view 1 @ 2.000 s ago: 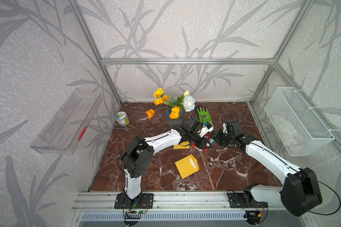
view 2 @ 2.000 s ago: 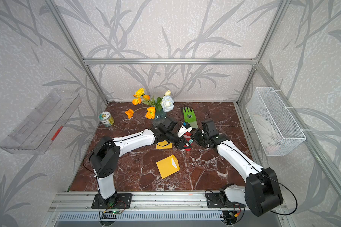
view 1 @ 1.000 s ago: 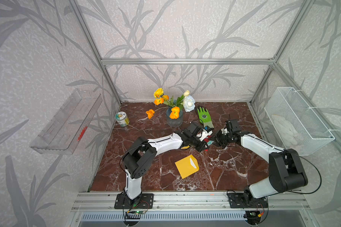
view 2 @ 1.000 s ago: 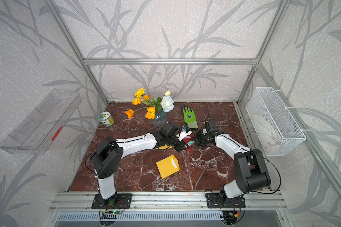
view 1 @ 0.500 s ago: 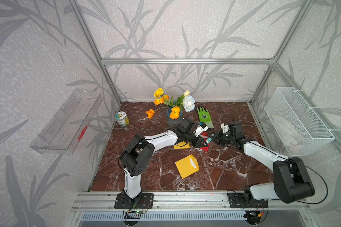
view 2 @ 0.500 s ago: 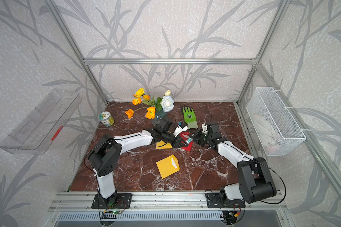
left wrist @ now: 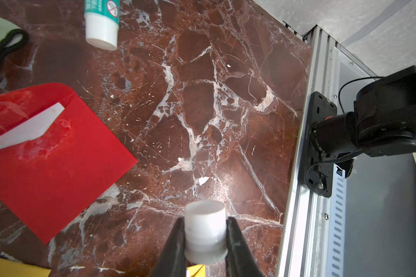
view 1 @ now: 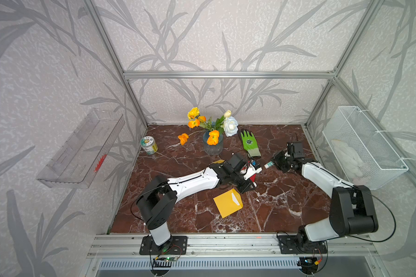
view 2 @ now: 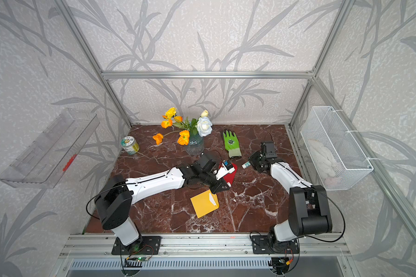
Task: Seal the envelope with a glue stick
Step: Open the lid of the glue stick, then place the lid at the center of the board.
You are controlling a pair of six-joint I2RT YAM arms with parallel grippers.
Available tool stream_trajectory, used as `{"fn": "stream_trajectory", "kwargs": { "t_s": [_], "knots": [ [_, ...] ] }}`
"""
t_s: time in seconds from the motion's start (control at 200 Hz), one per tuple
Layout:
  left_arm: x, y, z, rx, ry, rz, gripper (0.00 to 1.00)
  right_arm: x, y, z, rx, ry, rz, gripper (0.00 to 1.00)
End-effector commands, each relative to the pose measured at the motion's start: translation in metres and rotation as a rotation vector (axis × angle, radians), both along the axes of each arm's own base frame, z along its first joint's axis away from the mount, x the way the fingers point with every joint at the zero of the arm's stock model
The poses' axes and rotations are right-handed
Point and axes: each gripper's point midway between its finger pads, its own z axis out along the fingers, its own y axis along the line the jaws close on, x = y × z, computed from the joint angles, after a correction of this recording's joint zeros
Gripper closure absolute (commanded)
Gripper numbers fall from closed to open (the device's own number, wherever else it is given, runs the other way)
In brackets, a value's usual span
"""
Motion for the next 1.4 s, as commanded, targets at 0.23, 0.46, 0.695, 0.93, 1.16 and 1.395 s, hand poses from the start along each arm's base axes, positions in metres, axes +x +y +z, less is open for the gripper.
{"fn": "stream_trajectory", "kwargs": {
  "t_s": [0.23, 0.46, 0.695, 0.93, 1.16, 1.395],
  "knots": [
    [0.028, 0.026, -0.013, 0.040, -0.111, 0.108, 1.00, 0.004, 0.011, 0.007, 0.008, -0.095, 0.080, 1.00],
    [0.043, 0.005, 0.002, -0.127, -0.170, 0.148, 1.00, -0.014, 0.016, 0.001, 0.020, -0.103, 0.122, 1.00],
    [0.059, -0.013, 0.005, -0.325, -0.166, 0.301, 1.00, -0.028, 0.013, 0.008, 0.012, -0.130, 0.129, 1.00],
    [0.042, -0.045, -0.009, -0.347, -0.284, 0.380, 1.00, -0.040, 0.001, 0.013, 0.023, -0.145, 0.085, 1.00],
    [0.029, -0.054, -0.043, -0.347, -0.310, 0.449, 1.00, -0.044, -0.012, 0.013, 0.070, -0.179, 0.038, 1.00],
    [0.025, -0.048, -0.071, -0.251, -0.385, 0.439, 1.00, -0.044, -0.010, 0.017, 0.106, -0.193, 0.046, 1.00]
  ]
}}
